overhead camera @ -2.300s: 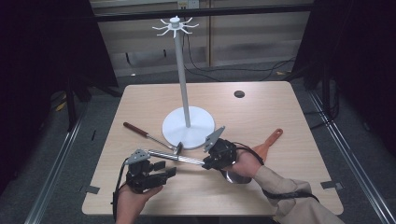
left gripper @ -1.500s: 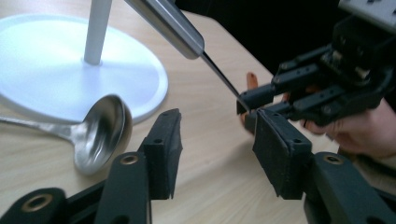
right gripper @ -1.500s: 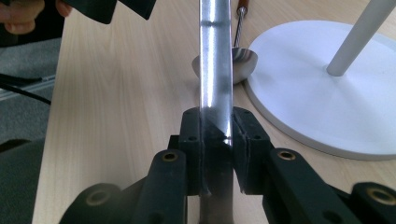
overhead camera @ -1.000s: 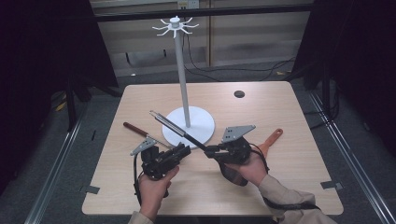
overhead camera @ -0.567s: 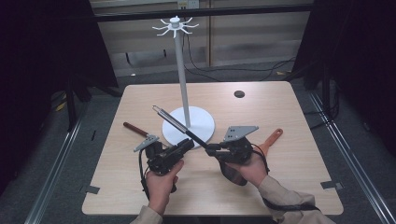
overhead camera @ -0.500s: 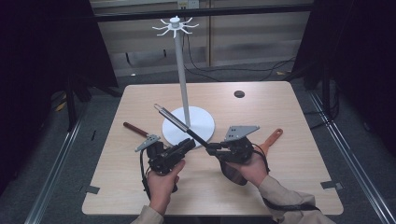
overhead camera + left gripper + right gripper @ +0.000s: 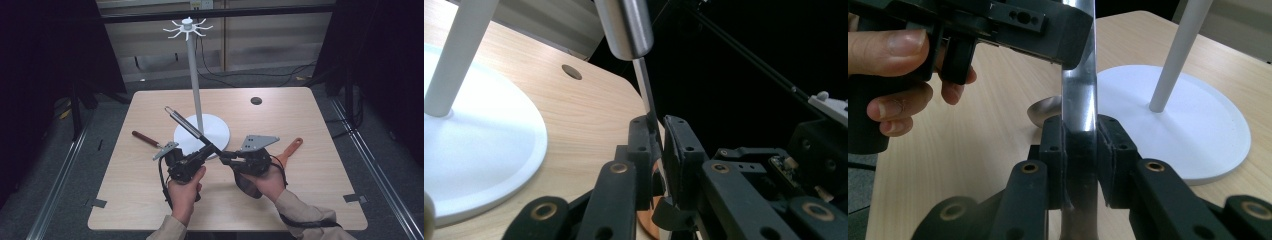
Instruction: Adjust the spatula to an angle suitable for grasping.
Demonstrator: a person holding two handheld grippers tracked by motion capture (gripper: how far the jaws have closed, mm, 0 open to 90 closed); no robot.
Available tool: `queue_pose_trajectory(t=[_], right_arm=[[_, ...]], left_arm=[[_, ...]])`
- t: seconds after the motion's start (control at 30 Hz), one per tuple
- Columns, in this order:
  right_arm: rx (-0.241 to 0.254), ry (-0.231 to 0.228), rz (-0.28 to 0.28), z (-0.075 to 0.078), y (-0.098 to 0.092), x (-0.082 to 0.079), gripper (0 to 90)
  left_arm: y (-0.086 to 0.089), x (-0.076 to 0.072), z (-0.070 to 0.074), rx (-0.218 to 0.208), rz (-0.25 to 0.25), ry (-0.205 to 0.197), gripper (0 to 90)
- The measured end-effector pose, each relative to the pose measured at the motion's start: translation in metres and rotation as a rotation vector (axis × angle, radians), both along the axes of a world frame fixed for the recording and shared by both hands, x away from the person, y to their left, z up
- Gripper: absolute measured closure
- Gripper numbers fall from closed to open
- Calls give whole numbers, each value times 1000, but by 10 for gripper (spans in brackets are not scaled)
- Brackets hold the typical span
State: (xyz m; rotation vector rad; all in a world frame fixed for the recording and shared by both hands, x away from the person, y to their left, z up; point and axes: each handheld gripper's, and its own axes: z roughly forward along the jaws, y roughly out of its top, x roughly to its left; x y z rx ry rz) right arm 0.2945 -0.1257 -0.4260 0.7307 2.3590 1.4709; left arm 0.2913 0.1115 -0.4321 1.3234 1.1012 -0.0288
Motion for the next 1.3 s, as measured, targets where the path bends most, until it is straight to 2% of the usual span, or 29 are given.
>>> queue_pose_trajectory(t=[0.07, 0.1, 0.13, 0.2, 0.27, 0.5, 0.53, 0.57, 0.7, 0.8, 0.83, 0.87, 0.9, 0.93, 1.03, 1.1, 1.17, 1.23, 1.3], right_arm=[[7, -9, 0, 0, -1, 0, 756], [9, -11, -5, 0, -1, 0, 757], [10, -19, -12, 0, -1, -2, 756], [28, -25, -22, 1, 0, -3, 756], [43, -38, -40, 2, 0, -4, 756], [72, -43, -74, 7, 1, -5, 756], [73, -49, -79, 8, 2, -5, 756], [66, -61, -86, 9, 3, -6, 755], [80, -51, -90, 10, 2, -6, 751], [113, -31, -72, 9, -2, -4, 728], [125, -36, -69, 9, -4, -5, 708], [129, -39, -60, 10, -7, -5, 649], [121, -41, -66, 11, -10, -5, 596], [121, -52, -69, 11, -13, -6, 528], [115, -55, -86, 11, -28, -4, 342], [115, -27, -87, 8, -39, -2, 279], [95, -1, -98, 4, -47, 0, 198], [90, 42, -104, -1, -55, 2, 151], [77, 49, -120, -5, -62, 2, 132]], left_arm=[[-2, 0, 2, -8, 5, 12, 838], [-3, 0, 3, -28, 3, 18, 847], [-2, 0, 4, -21, 0, 9, 857], [-5, -2, 8, -36, 6, -4, 871], [-6, -2, 11, -16, 12, -32, 871], [-9, 1, 16, -60, 32, -26, 874], [-8, 1, 16, -50, 29, -31, 875], [-9, 1, 17, -63, 38, -27, 877], [-9, 1, 21, -24, 27, -48, 886], [-11, 1, 24, -19, 29, -52, 887], [-10, 1, 24, -17, 22, -54, 887], [-10, 1, 25, 7, 22, -58, 887], [-9, 1, 25, 12, 24, -66, 888], [-7, 2, 25, 40, 13, -81, 887], [-5, 2, 26, 48, 12, -88, 887], [-3, 2, 28, 54, 9, -88, 887], [-1, 3, 28, 74, 5, -99, 887], [2, 5, 29, 91, 7, -109, 888], [4, 5, 31, 96, 11, -115, 887]])
